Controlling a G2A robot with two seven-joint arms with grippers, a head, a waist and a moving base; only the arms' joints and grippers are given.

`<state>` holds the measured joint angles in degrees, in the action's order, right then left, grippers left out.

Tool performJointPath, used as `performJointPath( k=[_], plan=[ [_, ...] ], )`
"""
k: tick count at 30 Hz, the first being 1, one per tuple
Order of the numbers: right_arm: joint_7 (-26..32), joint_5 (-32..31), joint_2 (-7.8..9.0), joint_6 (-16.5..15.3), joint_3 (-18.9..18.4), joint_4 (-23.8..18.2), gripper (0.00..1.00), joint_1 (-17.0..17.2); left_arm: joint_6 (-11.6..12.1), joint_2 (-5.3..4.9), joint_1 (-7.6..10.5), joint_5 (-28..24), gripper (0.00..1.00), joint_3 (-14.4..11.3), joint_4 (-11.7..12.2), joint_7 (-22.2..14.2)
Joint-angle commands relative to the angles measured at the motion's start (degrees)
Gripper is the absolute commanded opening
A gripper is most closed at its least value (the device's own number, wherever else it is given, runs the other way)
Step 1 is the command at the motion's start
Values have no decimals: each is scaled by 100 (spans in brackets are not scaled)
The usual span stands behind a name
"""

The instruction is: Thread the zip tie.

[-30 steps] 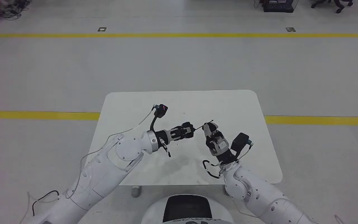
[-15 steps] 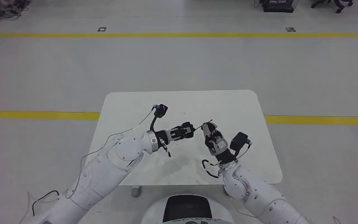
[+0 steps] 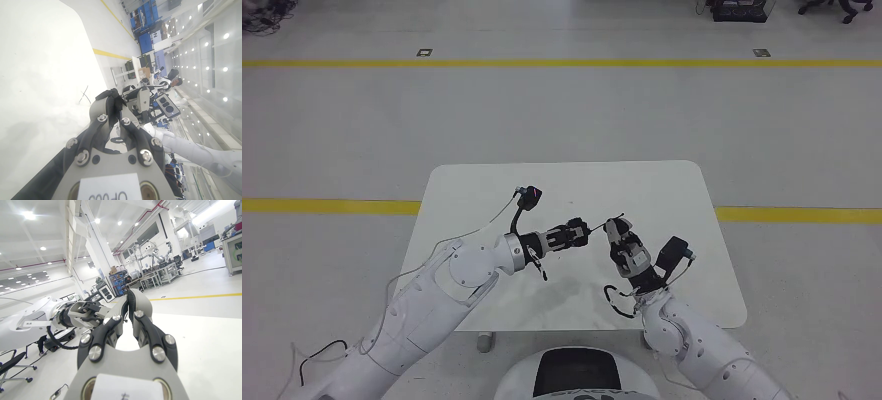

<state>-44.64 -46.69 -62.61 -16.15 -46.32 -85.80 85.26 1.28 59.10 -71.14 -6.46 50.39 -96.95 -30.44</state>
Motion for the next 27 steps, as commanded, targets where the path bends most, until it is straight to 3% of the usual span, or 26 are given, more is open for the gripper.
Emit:
performJointPath(
  k=[1, 27],
  plan=[
    [12, -17, -15, -11, -33, -2, 0, 19, 0, 0, 0, 0, 0, 0, 0, 0],
    [219, -253, -216, -214, -393, 14, 0, 238, 0, 0, 0, 0, 0, 0, 0, 0]
  ],
)
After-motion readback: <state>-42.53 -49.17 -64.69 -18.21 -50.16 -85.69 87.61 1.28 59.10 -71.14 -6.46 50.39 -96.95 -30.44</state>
